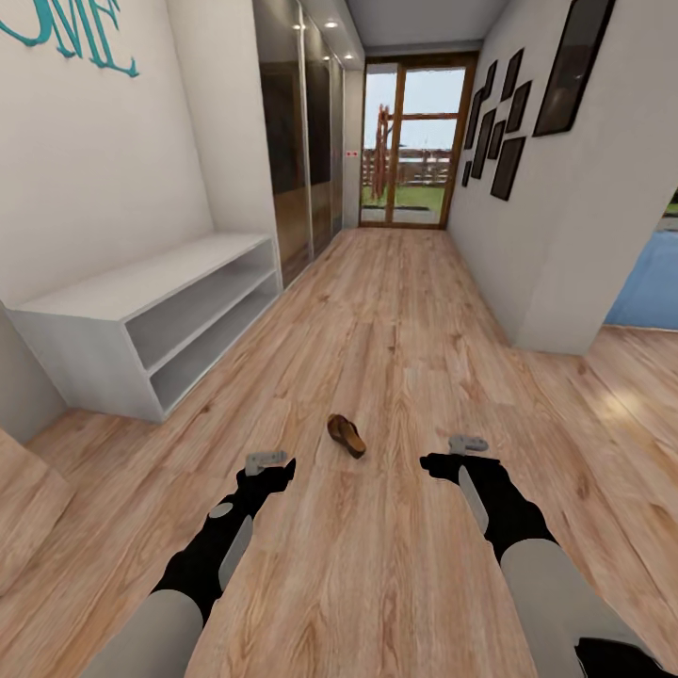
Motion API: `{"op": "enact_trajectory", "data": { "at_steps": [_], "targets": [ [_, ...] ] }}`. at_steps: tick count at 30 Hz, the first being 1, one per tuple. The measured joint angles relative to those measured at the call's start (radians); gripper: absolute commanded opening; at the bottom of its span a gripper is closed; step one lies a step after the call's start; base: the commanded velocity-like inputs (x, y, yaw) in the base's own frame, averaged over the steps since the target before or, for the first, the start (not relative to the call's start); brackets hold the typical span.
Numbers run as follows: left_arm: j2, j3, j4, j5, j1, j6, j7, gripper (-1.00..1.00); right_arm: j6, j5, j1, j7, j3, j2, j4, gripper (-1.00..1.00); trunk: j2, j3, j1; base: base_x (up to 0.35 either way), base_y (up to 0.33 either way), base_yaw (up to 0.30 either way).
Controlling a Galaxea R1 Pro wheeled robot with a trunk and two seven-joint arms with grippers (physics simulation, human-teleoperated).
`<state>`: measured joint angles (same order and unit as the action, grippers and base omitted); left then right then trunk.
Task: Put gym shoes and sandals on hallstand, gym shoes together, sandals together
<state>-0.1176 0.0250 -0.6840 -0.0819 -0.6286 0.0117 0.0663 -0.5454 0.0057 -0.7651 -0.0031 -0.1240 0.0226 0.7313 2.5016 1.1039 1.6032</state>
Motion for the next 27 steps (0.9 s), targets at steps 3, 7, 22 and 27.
{"op": "enact_trajectory", "data": {
  "at_steps": [3,7,22,27],
  "targets": [
    [0.0,0.0,0.0,0.0,0.0,0.0,0.0,1.0,0.0,0.0,0.0,-0.001,0.0,0.0,0.0,1.0,0.0,0.0,0.0,0.347,-0.085,0.0],
    [0.0,0.0,0.0,0.0,0.0,0.0,0.0,1.0,0.0,0.0,0.0,-0.001,0.0,0.001,0.001,1.0,0.0,0.0,0.0,0.347,-0.085,0.0],
    [-0.001,-0.001,0.0,0.0,0.0,0.0,0.0,1.0,0.0,0.0,0.0,-0.002,0.0,0.001,0.001,1.0,0.0,0.0,0.0,0.347,-0.1,0.0],
    [-0.002,-0.001,0.0,0.0,0.0,0.0,0.0,1.0,-0.001,0.0,0.0,-0.002,0.0,0.001,0.001,1.0,0.0,0.0,0.0,0.347,-0.154,0.0]
  ]
}}
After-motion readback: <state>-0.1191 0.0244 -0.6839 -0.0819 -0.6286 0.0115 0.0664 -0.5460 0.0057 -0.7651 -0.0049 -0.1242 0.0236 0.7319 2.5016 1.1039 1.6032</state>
